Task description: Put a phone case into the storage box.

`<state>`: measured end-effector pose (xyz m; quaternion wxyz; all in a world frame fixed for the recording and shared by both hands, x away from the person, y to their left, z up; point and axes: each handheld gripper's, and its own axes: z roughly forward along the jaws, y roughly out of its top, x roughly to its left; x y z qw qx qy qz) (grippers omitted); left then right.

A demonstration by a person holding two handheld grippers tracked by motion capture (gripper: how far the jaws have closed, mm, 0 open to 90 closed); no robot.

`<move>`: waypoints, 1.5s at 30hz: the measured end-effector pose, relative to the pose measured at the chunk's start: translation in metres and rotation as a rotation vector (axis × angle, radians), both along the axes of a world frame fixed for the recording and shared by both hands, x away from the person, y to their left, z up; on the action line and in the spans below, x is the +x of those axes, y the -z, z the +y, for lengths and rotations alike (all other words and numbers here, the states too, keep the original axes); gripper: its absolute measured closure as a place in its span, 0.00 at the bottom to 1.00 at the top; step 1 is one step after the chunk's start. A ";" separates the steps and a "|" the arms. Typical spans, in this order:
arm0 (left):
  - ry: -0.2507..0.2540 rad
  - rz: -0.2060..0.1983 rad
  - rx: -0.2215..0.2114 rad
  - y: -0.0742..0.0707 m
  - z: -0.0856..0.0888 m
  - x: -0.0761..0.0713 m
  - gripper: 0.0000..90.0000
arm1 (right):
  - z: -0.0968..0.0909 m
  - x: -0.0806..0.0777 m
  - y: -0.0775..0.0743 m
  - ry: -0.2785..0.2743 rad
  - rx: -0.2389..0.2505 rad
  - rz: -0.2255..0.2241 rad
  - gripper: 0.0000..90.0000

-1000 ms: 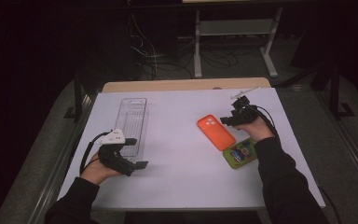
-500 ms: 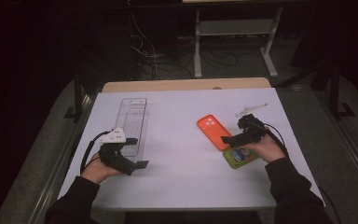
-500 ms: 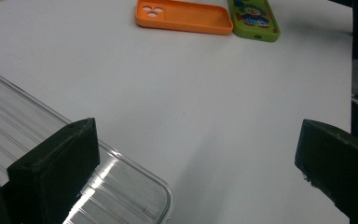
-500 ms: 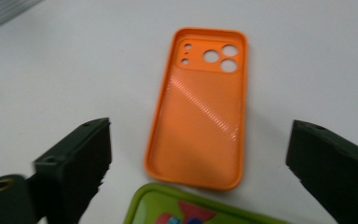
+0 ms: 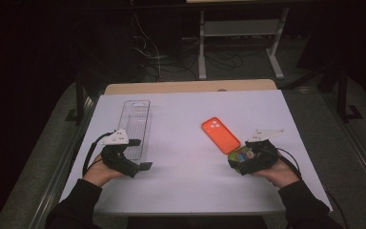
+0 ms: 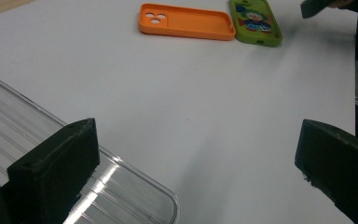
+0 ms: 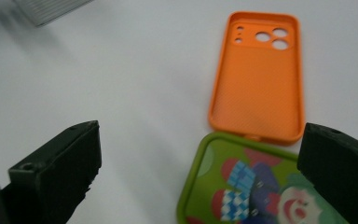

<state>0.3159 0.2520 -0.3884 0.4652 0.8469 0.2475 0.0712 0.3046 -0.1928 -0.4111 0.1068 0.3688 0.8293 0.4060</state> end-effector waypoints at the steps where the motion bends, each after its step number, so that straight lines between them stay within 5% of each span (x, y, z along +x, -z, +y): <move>1: -0.001 0.001 0.000 0.000 0.000 0.000 0.00 | 0.000 -0.003 0.002 0.005 -0.003 0.001 0.00; 7: -0.001 0.002 0.001 0.000 -0.001 -0.001 0.00 | -0.004 -0.014 0.009 0.007 -0.005 0.009 0.00; 21: -0.008 -0.003 0.028 0.002 -0.002 -0.002 0.00 | -0.002 -0.008 -0.001 0.025 -0.009 0.039 0.00; 45: 0.002 0.004 0.021 0.001 0.002 0.000 0.00 | 0.016 0.051 -0.037 0.109 -0.015 0.034 0.00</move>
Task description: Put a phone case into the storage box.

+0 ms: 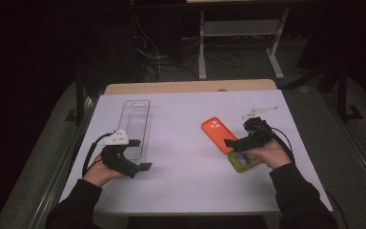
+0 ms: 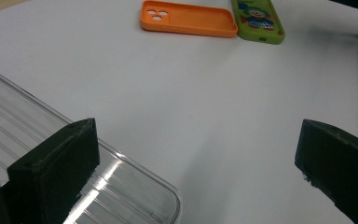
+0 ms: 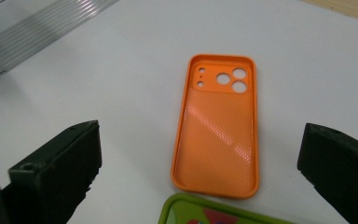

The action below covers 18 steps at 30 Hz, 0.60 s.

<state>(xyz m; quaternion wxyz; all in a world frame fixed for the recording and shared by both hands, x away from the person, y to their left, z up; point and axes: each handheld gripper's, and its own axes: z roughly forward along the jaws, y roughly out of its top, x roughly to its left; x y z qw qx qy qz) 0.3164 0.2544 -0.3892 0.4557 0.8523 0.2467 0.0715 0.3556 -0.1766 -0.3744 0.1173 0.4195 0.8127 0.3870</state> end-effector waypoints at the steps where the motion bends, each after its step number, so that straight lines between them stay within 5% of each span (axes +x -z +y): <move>1: 0.001 -0.003 0.000 0.000 0.000 0.000 0.00 | 0.002 0.003 -0.001 0.007 -0.001 0.007 0.00; 11: -0.006 0.005 -0.011 0.000 0.000 -0.001 0.00 | 0.017 0.026 -0.009 0.006 -0.008 -0.008 0.00; 18: 0.001 -0.004 -0.008 0.000 0.001 0.000 0.00 | 0.023 0.041 -0.006 0.025 -0.012 0.022 0.00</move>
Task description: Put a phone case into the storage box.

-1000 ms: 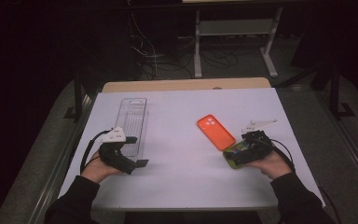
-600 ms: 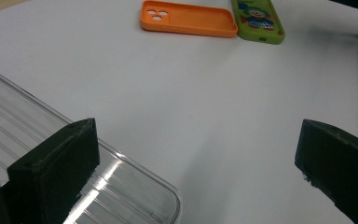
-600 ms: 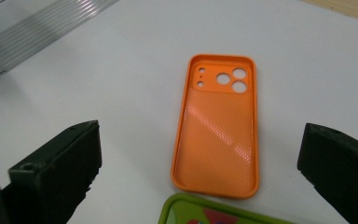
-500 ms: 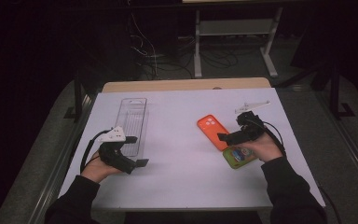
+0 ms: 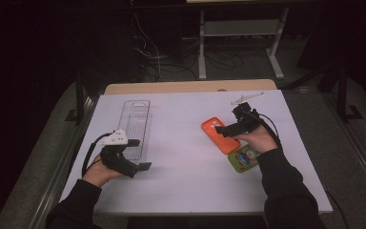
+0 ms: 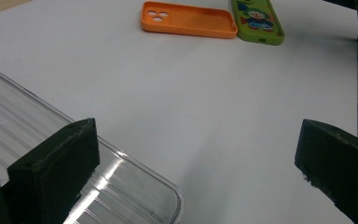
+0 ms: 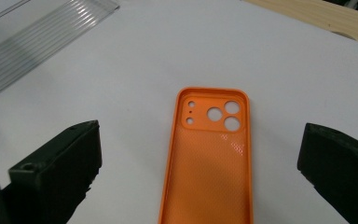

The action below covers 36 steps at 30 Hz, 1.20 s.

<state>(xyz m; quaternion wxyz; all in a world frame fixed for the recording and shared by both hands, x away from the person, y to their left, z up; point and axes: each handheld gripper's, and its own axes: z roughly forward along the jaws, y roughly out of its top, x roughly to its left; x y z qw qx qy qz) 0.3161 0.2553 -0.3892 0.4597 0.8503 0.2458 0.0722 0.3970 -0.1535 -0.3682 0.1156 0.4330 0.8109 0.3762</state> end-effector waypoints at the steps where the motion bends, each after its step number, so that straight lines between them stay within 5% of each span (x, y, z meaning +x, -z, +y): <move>1: -0.002 0.001 -0.002 0.000 0.000 0.000 0.00 | 0.001 0.002 0.001 0.000 0.000 0.002 0.00; 26: -0.010 0.013 -0.023 0.001 -0.001 -0.002 0.00 | 0.014 0.026 0.045 0.020 -0.140 0.110 0.00; 36: -0.008 0.014 -0.019 0.001 -0.003 -0.002 0.00 | 0.013 0.027 0.062 0.025 -0.148 0.139 0.00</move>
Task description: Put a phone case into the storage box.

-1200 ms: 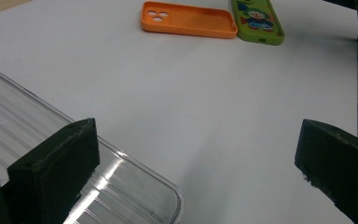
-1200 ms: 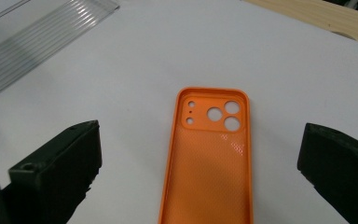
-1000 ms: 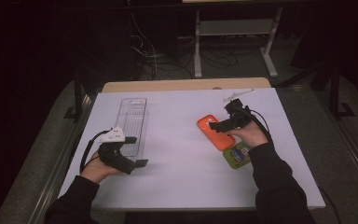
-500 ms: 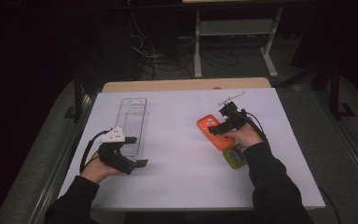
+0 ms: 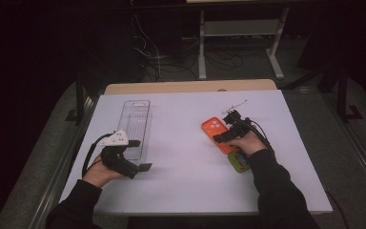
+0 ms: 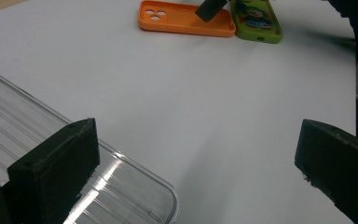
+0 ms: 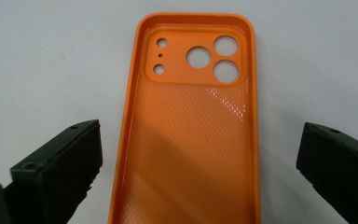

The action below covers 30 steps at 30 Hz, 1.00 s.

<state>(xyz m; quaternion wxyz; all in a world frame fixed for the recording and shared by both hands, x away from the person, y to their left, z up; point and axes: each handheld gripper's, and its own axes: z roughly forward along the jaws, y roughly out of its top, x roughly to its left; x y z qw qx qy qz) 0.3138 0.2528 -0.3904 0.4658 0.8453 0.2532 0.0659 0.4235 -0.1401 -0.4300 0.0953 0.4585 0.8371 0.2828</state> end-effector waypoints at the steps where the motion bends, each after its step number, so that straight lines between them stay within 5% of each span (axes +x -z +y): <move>1: -0.001 0.000 -0.001 0.000 0.000 0.000 0.00 | 0.001 0.000 0.001 -0.005 0.001 -0.003 0.00; 15: 0.000 -0.001 -0.003 0.000 0.000 0.001 0.00 | 0.012 -0.002 0.012 -0.003 -0.024 0.006 0.05; 30: 0.002 0.003 -0.002 0.000 0.000 0.000 0.00 | 0.013 -0.004 0.017 -0.004 -0.049 -0.049 0.12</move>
